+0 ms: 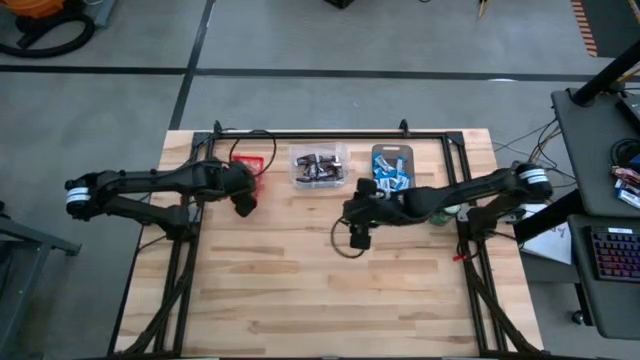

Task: Sort candy
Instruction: Return to Home Position

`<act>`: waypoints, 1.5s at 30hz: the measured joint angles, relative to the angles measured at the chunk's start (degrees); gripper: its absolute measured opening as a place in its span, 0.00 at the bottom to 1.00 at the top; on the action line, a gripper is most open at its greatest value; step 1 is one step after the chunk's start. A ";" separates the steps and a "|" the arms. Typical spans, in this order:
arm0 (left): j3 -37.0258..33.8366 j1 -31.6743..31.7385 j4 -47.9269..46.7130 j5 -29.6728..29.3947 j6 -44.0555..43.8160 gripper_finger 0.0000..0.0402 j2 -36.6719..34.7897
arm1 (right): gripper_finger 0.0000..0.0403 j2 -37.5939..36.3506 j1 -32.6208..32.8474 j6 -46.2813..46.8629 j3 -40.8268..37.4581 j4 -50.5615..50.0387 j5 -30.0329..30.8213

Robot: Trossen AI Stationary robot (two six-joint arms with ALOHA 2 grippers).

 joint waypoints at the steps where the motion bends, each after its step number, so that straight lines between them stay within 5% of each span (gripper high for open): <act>1: 0.00 -0.38 -0.43 0.03 -0.45 0.46 -0.41 | 0.53 -1.42 -0.08 0.02 -1.46 1.55 -1.01; 7: -0.83 -9.49 1.25 1.20 2.01 0.44 -8.38 | 0.53 -10.01 0.72 -1.96 -12.54 13.61 -6.57; 15: -12.37 -25.33 26.47 12.31 19.24 0.27 -30.41 | 0.53 -23.78 -1.38 -10.15 -26.60 28.79 -8.49; 20: -18.12 -25.77 32.91 11.94 16.14 0.14 -39.88 | 0.53 -33.01 -2.89 -10.89 -33.61 30.38 -8.54; 26: -29.16 -25.37 45.65 12.18 22.63 0.02 -49.16 | 0.53 -43.09 -2.87 -10.86 -43.60 38.04 -8.99; 34: -34.20 -25.20 46.69 15.20 25.97 0.00 -62.36 | 0.53 -58.90 -2.87 -10.41 -51.95 38.80 -8.97; 45: -36.72 -24.94 50.09 16.47 27.13 0.00 -62.99 | 0.53 -80.65 -2.72 -8.16 -59.37 28.57 -9.34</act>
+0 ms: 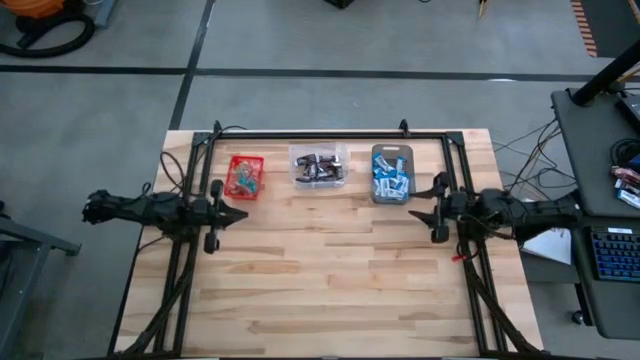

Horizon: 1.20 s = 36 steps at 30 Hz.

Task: Sort candy
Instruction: Return to Home Position

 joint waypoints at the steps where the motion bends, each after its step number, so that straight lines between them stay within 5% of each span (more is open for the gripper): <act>1: -0.86 0.00 0.60 -0.03 -0.21 0.00 0.07 | 0.53 -1.75 -0.02 0.07 -0.60 -1.68 -0.86; 7: -6.83 0.04 8.91 -0.69 -1.12 0.00 0.26 | 0.53 -3.08 -0.06 -3.33 -4.32 -2.05 -2.69; 15: -6.40 0.11 9.81 -3.44 -6.09 0.00 0.89 | 0.53 -2.17 -0.11 -9.48 -4.34 -1.87 -2.32; 20: -6.40 0.11 9.44 -3.44 -17.20 0.00 1.37 | 0.53 -1.38 -0.11 -4.17 -4.35 -2.84 -2.25; 36: -6.40 0.11 9.51 -3.45 -17.60 0.00 1.66 | 0.53 -0.74 -0.11 -2.11 -4.39 -2.96 -2.21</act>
